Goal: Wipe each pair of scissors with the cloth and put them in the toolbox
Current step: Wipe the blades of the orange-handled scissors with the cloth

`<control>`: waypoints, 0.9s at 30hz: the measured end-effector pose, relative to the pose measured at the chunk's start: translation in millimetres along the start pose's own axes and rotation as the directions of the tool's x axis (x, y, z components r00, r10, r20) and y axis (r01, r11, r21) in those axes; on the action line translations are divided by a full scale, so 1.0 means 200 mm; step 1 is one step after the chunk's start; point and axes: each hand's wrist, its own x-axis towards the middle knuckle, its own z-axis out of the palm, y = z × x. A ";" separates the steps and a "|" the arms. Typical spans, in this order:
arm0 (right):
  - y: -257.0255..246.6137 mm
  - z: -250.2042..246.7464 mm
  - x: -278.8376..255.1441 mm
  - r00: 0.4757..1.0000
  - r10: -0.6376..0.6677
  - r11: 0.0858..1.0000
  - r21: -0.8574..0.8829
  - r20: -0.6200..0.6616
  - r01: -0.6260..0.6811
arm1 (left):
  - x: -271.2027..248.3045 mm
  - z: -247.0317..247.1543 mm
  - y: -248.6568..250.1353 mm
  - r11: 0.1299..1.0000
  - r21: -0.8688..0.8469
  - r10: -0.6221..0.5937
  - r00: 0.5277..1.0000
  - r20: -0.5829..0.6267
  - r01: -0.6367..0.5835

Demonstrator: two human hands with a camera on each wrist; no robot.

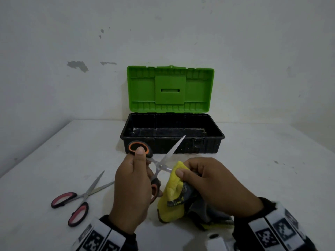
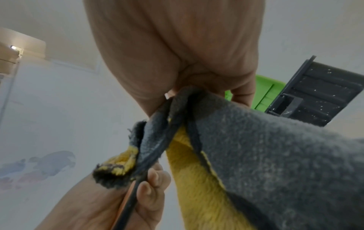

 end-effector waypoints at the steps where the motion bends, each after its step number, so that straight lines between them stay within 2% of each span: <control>1: 0.00 -0.01 0.00 1.000 0.009 1.000 0.009 -0.001 -0.009 | 0.00 0.00 0.00 1.000 -0.018 -0.016 1.000 -0.006 0.016; 8: 0.07 -0.10 -0.04 0.997 0.077 0.997 -0.007 0.021 -0.076 | 0.02 -0.01 -0.02 0.994 -0.068 -0.090 0.996 -0.020 0.089; 12: 0.20 -0.22 -0.05 0.988 0.156 0.988 0.011 -0.003 -0.156 | 0.08 -0.07 0.00 0.991 -0.105 -0.098 0.984 -0.146 0.083; 15: 0.30 -0.30 -0.03 0.974 0.220 0.964 -0.139 -0.057 -0.226 | 0.13 -0.11 0.05 0.988 -0.136 -0.097 0.978 -0.187 0.072; 19: 0.33 -0.29 0.03 0.957 0.289 0.850 -0.459 -0.006 -0.260 | 0.12 -0.05 0.11 0.966 -0.248 -0.115 0.981 -0.156 0.074; 21: 0.35 -0.27 0.06 0.946 0.322 0.806 -0.531 0.026 -0.260 | 0.11 -0.02 0.11 0.950 -0.296 -0.143 0.980 -0.141 0.096; 24: 0.30 -0.25 0.05 0.962 0.270 0.801 -0.545 -0.045 -0.250 | 0.10 0.02 0.10 0.927 -0.354 -0.175 0.977 -0.125 0.121; 27: 0.17 -0.19 0.02 0.979 0.143 0.884 -0.427 -0.146 -0.193 | 0.10 0.05 0.09 0.911 -0.384 -0.198 0.976 -0.086 0.151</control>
